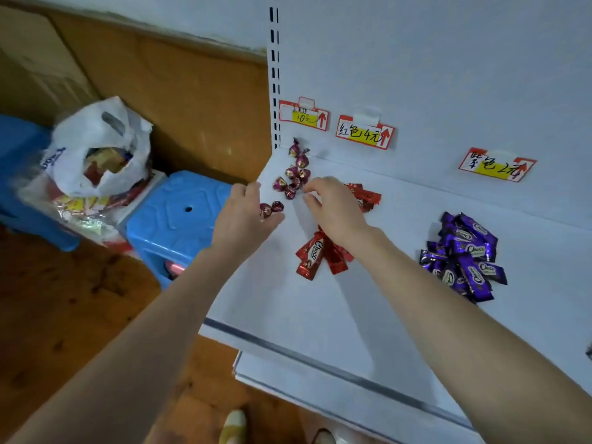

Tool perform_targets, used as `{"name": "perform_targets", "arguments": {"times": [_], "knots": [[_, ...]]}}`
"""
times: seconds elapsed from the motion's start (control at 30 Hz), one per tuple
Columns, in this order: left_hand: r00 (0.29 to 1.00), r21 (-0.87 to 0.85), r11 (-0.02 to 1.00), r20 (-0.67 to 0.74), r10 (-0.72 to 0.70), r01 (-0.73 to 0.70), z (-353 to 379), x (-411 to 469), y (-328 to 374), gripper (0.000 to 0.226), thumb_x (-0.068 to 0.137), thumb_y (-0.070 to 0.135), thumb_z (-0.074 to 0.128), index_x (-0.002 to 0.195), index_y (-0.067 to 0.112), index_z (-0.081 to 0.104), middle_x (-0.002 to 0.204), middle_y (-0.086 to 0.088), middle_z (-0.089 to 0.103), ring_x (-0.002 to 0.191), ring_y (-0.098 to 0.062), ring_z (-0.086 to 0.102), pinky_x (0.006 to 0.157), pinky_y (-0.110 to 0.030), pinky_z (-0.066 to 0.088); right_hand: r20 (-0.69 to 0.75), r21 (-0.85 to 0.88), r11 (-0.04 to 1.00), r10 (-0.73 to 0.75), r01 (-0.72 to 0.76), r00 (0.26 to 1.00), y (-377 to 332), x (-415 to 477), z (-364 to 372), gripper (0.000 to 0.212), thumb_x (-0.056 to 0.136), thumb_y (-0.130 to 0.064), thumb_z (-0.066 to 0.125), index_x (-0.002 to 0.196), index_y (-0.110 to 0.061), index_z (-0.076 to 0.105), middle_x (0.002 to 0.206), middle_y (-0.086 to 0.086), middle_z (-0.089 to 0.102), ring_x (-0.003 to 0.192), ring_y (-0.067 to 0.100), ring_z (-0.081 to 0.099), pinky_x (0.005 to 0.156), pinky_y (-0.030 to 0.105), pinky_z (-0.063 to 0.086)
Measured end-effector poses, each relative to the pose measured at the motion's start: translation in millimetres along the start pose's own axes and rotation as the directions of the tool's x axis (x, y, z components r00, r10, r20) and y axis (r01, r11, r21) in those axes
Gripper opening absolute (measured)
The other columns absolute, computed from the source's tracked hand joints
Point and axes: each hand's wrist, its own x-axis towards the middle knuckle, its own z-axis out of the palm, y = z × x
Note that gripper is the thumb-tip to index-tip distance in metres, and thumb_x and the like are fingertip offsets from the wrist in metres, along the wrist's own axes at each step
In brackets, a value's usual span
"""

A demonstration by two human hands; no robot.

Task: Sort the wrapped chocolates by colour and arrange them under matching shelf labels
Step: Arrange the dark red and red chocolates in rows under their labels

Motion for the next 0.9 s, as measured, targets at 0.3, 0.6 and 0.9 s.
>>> {"name": "perform_targets", "arguments": {"times": [0.3,0.6,0.9], "knots": [[0.975,0.111,0.973,-0.079,0.210,-0.200,24.4,16.0,-19.8,0.034,0.091,0.034,0.055,0.107,0.004,0.061,0.106,-0.017,0.051,0.091,-0.033,0.054,0.066,-0.032,0.039,0.072,-0.247,0.968,-0.028,0.045,0.997,-1.1,38.7,31.7,0.026,0.097,-0.015,0.037,0.113,-0.005,0.054,0.117,0.019,0.048,0.107,0.036,0.048,0.089,0.040,0.040],[0.975,0.158,0.963,0.016,0.220,-0.220,18.6,37.4,-8.5,0.048,0.095,0.015,0.041,0.142,0.019,0.031,0.118,-0.018,0.045,0.094,-0.037,0.054,0.069,-0.037,0.043,0.058,-0.185,0.982,0.044,-0.033,0.997,1.3,31.1,20.7,0.033,0.089,-0.006,0.051,0.122,-0.006,0.051,0.122,0.016,0.047,0.110,0.032,0.049,0.087,0.030,0.037],[0.928,0.250,0.913,0.273,0.254,-0.324,14.6,66.1,-2.3,0.052,0.099,0.034,0.038,0.147,0.029,0.022,0.149,-0.010,0.018,0.116,-0.034,0.050,0.089,-0.037,0.047,-0.017,-0.024,0.994,0.103,-0.104,0.994,3.3,12.1,-10.7,0.040,0.089,-0.001,0.051,0.128,-0.008,0.051,0.129,0.018,0.043,0.114,0.030,0.050,0.095,0.027,0.035]]}}
